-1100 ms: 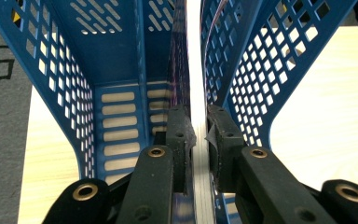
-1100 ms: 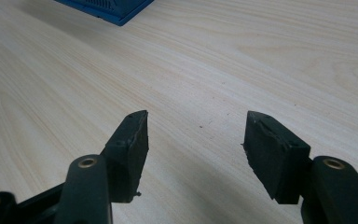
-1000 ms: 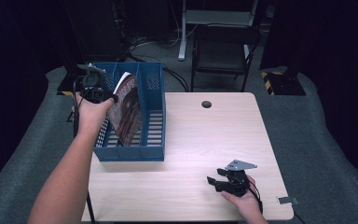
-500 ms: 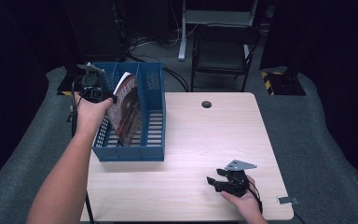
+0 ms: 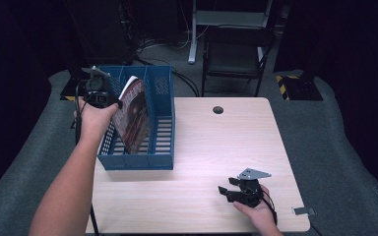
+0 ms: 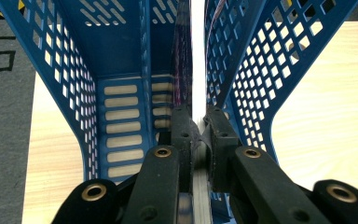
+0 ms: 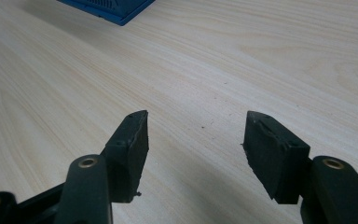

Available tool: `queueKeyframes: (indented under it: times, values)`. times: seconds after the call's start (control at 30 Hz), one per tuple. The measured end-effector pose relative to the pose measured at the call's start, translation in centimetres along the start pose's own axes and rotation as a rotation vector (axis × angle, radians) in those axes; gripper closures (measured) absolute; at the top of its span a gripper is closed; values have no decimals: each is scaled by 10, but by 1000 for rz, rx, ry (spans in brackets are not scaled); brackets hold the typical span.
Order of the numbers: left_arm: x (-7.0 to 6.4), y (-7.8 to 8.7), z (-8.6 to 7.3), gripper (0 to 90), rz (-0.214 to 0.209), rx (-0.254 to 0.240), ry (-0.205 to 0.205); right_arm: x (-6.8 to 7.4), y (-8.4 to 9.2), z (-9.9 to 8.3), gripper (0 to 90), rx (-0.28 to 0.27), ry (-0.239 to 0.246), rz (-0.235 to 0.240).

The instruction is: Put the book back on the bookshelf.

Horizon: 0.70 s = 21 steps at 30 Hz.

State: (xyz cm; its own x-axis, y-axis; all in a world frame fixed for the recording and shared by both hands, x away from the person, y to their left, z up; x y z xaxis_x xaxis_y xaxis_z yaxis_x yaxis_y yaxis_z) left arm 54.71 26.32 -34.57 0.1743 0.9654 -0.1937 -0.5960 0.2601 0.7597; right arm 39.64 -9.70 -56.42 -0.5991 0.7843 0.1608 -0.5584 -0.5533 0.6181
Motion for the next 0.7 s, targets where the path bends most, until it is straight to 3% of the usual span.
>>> queueKeyframes:
  times: [0.33, 0.5, 0.7]
  values:
    - [-1, -3, -1, 820, -17, 31, 9, 1, 0, 1, 400, -6, -1, 3]
    - [-3, -7, -4, 814, -14, 71, -15, 0, -1, 1, 401, -7, 9, -3]
    - [-3, -8, -5, 830, -1, 73, -29, 0, 0, 0, 400, 0, 1, -2]
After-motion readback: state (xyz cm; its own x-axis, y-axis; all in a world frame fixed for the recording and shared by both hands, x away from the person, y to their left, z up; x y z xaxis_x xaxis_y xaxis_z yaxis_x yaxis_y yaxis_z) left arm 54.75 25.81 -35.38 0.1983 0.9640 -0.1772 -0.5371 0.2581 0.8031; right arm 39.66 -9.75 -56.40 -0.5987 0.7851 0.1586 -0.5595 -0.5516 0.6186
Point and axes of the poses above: each handheld gripper's, and its own axes: y roughly backward along the jaws, z roughly out of its top, x roughly to its left, the point moved 10 cm from there along -y, roughly forward along the jaws, and after that the axes turned 3 degrees about -z, right-handed, at the moved point
